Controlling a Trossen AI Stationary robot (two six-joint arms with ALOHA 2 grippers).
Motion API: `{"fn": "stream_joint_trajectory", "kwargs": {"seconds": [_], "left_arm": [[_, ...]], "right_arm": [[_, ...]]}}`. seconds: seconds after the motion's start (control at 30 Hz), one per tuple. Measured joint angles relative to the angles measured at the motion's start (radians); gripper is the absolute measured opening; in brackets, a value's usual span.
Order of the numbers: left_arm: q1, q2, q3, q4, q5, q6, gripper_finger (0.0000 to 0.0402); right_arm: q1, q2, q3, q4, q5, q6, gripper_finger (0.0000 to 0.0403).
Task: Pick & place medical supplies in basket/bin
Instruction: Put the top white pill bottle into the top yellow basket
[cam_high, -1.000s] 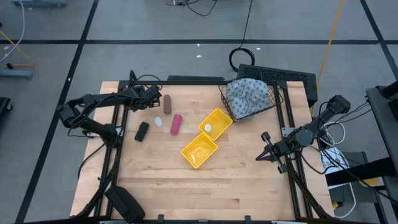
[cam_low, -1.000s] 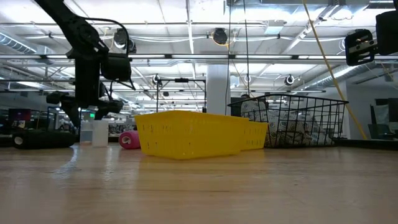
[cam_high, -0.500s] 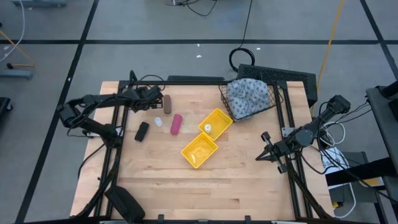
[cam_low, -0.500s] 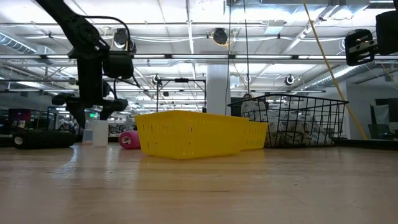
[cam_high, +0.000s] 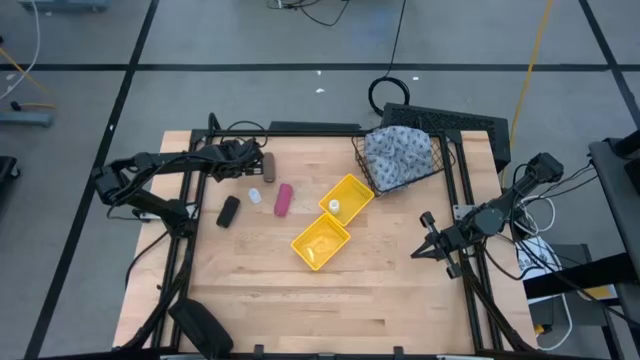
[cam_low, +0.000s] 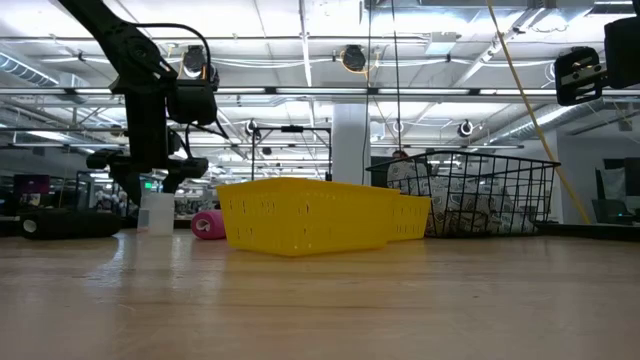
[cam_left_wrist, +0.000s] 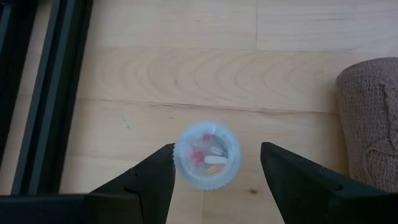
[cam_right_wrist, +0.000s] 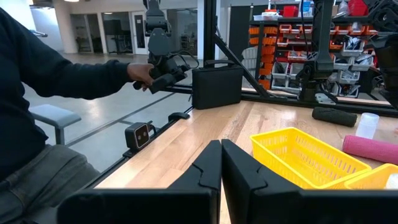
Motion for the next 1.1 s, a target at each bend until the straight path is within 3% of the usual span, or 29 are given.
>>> {"fn": "stream_joint_trajectory", "kwargs": {"seconds": [0.87,1.1], "left_arm": [[0.000,-0.001,0.000,-0.001,-0.010,-0.056,0.0242],[0.000,-0.001,0.000,-0.001,-0.010,-0.051,0.0190]], "right_arm": [[0.000,0.000,0.000,0.000,0.000,0.000,0.0000],[0.000,0.000,0.000,0.000,0.000,0.000,0.0000]]}}
